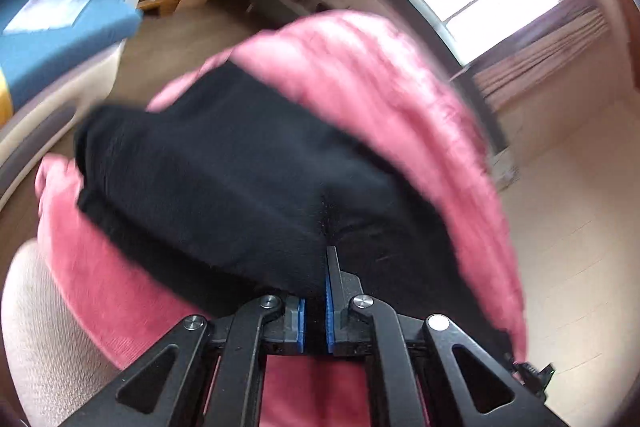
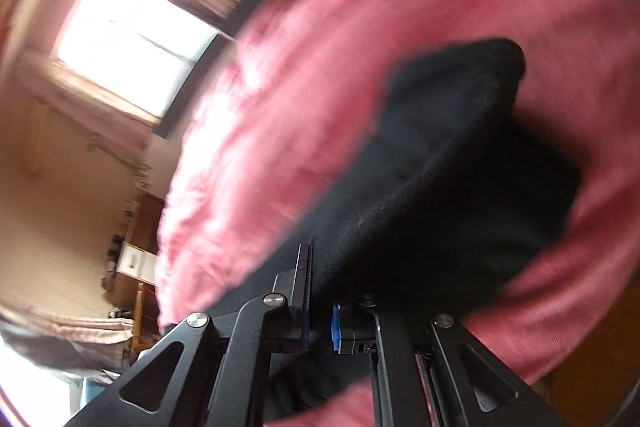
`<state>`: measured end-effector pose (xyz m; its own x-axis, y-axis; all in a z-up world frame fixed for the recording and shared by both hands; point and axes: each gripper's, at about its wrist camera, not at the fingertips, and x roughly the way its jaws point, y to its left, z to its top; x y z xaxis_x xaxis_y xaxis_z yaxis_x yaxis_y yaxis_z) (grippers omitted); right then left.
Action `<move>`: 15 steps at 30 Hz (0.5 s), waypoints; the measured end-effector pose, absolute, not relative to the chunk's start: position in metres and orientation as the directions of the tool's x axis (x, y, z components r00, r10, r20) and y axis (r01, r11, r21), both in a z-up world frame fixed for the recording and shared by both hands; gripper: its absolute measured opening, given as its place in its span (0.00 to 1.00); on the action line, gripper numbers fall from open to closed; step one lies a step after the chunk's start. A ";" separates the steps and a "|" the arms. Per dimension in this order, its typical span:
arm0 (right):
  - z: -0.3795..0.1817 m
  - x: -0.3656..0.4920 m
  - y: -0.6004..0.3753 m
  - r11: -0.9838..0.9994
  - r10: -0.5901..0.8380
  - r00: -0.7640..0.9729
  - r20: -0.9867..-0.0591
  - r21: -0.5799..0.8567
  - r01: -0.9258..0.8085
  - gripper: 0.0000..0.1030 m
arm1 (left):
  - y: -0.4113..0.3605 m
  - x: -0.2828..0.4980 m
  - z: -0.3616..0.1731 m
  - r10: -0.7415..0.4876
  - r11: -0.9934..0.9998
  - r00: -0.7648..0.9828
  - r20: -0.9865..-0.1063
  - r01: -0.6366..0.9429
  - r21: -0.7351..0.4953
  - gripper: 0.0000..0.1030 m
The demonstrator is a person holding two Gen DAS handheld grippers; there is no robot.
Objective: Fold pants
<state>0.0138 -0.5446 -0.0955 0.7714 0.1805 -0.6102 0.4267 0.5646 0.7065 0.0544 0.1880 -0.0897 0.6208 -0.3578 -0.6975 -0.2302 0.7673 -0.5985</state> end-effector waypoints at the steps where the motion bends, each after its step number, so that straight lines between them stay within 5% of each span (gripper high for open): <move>1: -0.110 0.013 -0.546 0.554 0.194 0.742 -0.641 0.696 0.457 0.07 | 0.185 0.055 -0.105 -0.333 0.791 0.583 -0.741 -0.255 -0.557 0.08; 8: -0.134 0.006 -0.558 0.494 0.221 0.745 -0.629 0.731 0.471 0.16 | 0.178 0.052 -0.099 -0.263 0.842 0.608 -0.749 -0.234 -0.487 0.20; 15: -0.111 -0.006 -0.574 0.482 0.099 0.786 -0.610 0.720 0.499 0.40 | 0.188 0.014 -0.035 -0.020 0.849 0.821 -0.570 -0.288 -0.444 0.20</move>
<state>-0.0057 -0.5738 -0.1111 0.7861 0.0989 -0.6101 0.4985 0.4822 0.7204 0.0139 0.1882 -0.0355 0.8213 -0.0199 -0.5702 -0.2877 0.8486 -0.4439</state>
